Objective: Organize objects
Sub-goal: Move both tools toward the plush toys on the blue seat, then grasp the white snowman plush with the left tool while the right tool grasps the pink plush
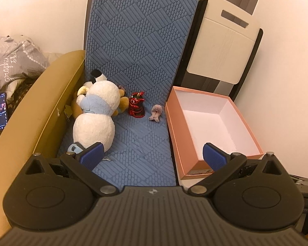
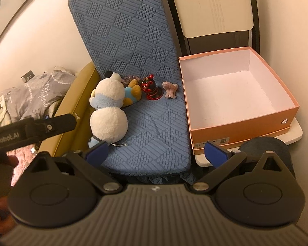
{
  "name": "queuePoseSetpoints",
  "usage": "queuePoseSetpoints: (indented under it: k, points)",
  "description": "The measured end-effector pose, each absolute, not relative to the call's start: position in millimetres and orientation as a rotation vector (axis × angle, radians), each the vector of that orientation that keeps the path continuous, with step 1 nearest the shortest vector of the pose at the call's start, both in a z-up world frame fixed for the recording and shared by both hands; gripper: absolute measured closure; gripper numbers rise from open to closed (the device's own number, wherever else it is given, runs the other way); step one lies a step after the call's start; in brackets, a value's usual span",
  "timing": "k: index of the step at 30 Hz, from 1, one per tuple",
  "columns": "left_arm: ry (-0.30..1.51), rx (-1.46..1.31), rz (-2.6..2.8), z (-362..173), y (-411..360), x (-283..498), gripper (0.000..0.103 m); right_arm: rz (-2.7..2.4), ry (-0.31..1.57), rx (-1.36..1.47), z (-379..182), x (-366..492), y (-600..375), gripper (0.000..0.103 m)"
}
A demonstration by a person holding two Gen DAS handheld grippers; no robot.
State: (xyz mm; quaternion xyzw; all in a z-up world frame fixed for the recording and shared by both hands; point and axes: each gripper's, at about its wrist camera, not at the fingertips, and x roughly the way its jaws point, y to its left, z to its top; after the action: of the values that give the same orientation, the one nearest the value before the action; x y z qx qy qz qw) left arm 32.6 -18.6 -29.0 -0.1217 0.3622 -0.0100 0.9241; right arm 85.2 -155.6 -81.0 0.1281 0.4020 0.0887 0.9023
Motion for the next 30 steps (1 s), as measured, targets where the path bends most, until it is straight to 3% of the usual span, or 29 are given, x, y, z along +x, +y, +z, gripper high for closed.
queuePoseSetpoints:
  k: [30]
  points:
    - [0.837, -0.290, 0.040, -74.7, 11.9, 102.4, 0.000, 0.154, 0.888, 0.273, -109.7, 150.5, -144.7, 0.001]
